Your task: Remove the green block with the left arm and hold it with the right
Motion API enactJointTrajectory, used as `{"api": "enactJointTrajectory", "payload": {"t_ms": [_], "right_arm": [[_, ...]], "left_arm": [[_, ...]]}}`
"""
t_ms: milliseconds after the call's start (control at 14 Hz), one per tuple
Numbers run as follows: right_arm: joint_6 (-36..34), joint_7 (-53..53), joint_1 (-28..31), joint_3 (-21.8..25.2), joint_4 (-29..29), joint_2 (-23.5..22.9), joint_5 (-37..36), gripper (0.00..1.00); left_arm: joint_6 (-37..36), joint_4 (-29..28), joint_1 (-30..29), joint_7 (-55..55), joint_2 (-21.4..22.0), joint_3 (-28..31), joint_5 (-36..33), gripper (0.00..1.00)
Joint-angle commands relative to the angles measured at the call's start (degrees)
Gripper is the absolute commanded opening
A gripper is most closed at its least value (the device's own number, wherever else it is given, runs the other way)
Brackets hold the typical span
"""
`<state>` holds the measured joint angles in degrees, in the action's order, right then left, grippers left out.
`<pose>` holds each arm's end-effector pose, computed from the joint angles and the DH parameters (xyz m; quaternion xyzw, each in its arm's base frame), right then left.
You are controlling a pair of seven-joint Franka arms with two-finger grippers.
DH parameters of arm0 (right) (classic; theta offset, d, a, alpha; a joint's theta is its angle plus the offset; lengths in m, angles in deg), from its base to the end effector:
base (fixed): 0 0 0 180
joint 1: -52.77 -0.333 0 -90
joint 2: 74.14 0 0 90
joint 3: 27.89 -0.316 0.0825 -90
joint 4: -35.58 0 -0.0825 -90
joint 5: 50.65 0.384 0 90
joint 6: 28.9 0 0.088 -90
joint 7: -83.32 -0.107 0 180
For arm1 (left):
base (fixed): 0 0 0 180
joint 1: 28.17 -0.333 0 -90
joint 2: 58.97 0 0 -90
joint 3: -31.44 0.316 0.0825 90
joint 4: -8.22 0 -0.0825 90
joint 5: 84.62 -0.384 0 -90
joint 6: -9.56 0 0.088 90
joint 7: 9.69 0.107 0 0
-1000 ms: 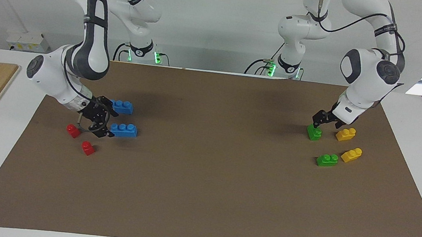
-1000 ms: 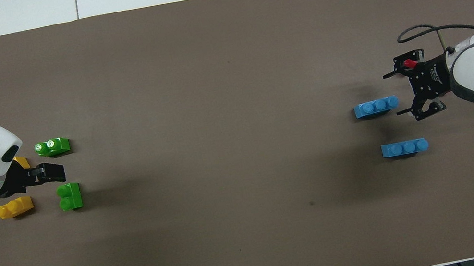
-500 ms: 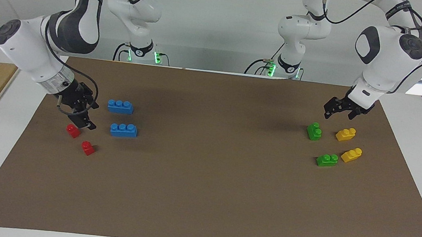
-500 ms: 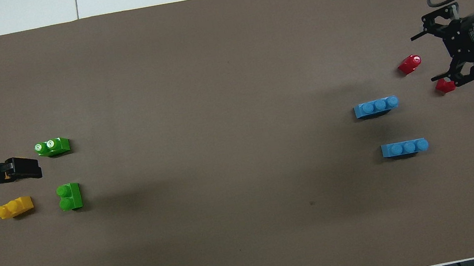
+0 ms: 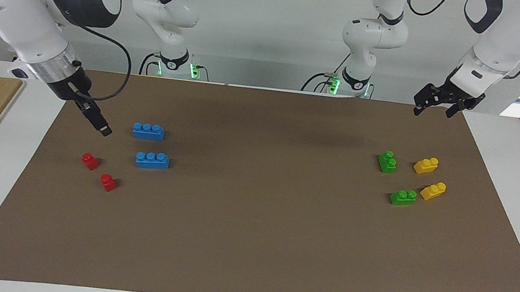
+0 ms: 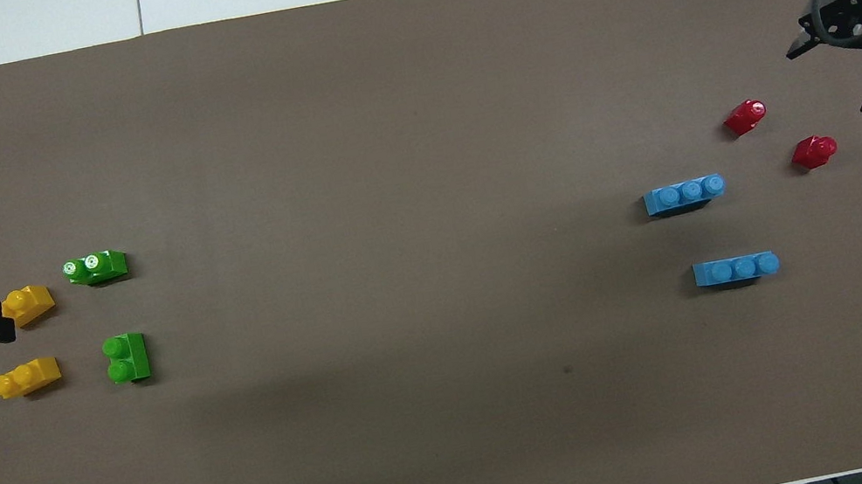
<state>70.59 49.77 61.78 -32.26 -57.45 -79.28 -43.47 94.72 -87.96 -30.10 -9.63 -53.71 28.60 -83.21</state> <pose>0.5916 -0.0384 0.5634 -0.9396 0.3357 0.0051 0.0661 0.5152 -0.0122 0.6162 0.9986 -0.0087 -0.0504 0.0097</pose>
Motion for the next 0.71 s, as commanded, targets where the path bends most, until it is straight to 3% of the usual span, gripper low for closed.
{"api": "enactJointTrajectory", "payload": {"t_ms": [0, 357, 643], "right_arm": [[-2.28, 13.82, 0.13, -0.20, -0.05, 1.96, -2.52, 1.00], [-4.22, 27.38, 0.13, -0.20, -0.05, 3.46, -3.75, 1.00], [-5.44, 33.29, -0.05, -0.29, -0.05, 4.68, -4.98, 1.00]], "left_arm": [[-2.01, 2.75, 0.35, -2.43, -2.19, 0.29, 0.09, 1.00], [1.93, 2.39, 2.80, -7.17, -2.97, 0.55, 0.09, 1.00], [-2.35, 7.74, 3.60, -7.19, -7.97, 0.38, -0.79, 1.00]]}}
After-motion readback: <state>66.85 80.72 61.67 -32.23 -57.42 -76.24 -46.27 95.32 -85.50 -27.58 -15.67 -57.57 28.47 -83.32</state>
